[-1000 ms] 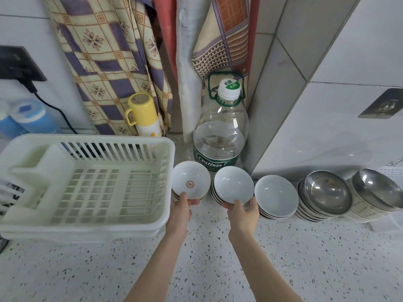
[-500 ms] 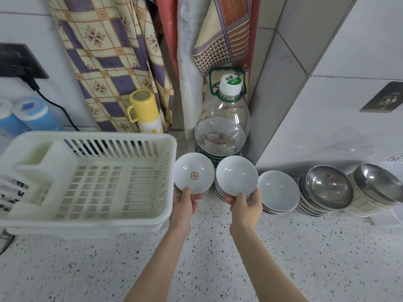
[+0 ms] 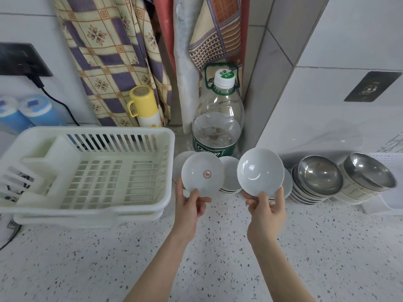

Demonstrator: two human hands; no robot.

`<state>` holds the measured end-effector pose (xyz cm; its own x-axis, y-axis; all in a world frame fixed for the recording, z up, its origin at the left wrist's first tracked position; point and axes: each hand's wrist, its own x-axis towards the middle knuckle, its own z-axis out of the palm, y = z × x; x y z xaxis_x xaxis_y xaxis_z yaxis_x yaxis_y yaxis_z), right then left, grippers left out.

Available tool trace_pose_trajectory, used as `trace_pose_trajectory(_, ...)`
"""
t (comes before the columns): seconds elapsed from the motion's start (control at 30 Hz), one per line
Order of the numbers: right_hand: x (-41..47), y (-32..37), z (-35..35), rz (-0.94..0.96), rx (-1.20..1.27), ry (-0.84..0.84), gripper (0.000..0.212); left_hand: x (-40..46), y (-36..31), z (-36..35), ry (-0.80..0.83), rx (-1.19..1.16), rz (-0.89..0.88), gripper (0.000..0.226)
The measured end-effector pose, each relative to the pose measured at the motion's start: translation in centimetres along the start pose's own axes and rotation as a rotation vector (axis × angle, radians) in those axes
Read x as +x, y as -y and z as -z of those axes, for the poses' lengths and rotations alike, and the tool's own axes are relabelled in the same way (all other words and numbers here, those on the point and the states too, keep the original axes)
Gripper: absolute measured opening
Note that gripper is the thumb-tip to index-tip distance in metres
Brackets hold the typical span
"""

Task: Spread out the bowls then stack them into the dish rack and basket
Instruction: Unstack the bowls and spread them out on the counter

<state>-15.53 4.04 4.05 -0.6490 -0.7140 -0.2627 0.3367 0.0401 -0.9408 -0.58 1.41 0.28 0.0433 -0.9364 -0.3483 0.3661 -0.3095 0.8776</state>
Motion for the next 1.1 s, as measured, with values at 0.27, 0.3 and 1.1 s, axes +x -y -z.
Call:
trace_pose_trajectory(0.27,-2.7,-0.9,4.7,-0.015,-0.055,0.048,0.059,-5.4,2.7,2.2,0.01,0.058,0.014,0.057)
trace_pose_trajectory(0.3,-3.0,-1.3,5.2,-0.032,-0.077,0.042,0.061,-6.0,3.1,2.6,-0.012,0.071,0.025,0.057)
trace_pose_trajectory(1.1,-3.0,-6.7,5.4,-0.282,-0.469,0.139,0.065,-5.4,4.7,6.1,-0.266,0.236,0.119,0.057)
